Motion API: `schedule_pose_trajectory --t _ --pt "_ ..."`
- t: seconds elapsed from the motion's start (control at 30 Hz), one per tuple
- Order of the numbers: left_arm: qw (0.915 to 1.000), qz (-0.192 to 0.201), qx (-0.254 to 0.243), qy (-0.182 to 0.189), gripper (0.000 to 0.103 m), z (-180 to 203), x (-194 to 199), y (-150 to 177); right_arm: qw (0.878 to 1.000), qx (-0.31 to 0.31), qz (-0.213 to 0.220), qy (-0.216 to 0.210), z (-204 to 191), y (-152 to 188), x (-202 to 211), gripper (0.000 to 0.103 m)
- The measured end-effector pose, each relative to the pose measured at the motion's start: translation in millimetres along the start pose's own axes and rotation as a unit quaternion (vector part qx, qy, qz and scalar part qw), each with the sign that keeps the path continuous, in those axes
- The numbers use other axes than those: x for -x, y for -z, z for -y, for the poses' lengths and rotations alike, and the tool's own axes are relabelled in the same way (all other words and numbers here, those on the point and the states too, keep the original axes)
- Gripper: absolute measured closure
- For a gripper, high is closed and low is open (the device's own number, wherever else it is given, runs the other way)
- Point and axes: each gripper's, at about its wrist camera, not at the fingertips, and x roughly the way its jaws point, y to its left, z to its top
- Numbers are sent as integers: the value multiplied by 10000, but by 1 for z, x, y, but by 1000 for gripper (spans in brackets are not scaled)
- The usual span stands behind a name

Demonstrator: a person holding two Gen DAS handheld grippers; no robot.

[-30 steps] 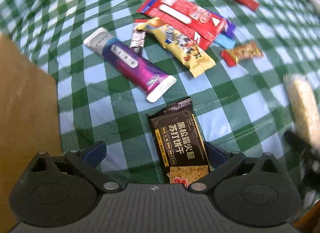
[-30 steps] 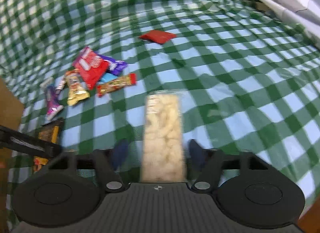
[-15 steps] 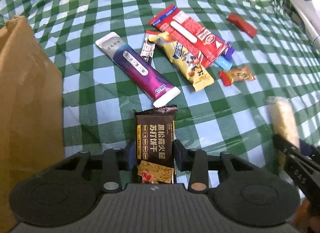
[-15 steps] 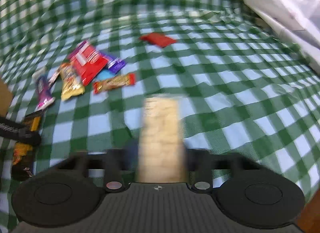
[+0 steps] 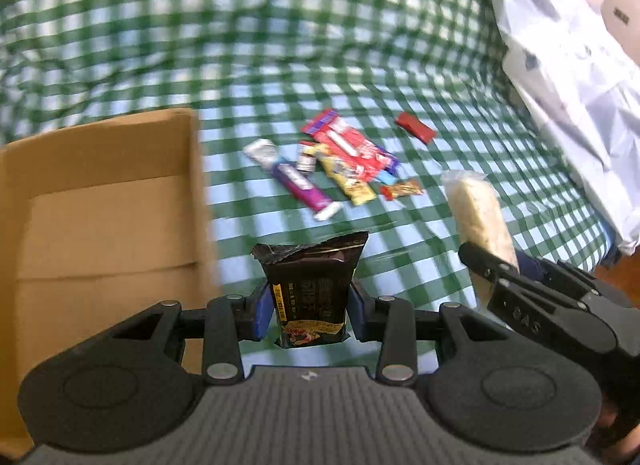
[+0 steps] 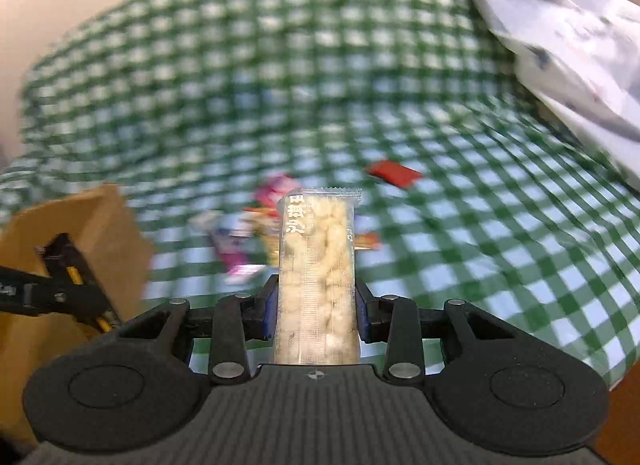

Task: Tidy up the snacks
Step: 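Carry both snacks over the box and open both tools to drop them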

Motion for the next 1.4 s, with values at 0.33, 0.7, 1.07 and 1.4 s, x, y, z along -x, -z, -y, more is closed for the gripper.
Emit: schedule_pose_trajectory --t 0.33,0.7,1.07,1.4 --pt "9959 198 879 -88 102 -99 105 76 9867 536 -381 -1484 -150 27 76 65" --pt "9904 544 1111 -614 102 -159 110 79 9860 895 -521 -1306 -208 46 70 65" --pt "9812 807 1095 -1373 11 -181 135 84 9722 1283 -891 -1747 -250 44 31 65" --pt "9735 595 1223 -1838 0 -199 144 89 9785 1139 -744 -1548 -255 26 34 16"
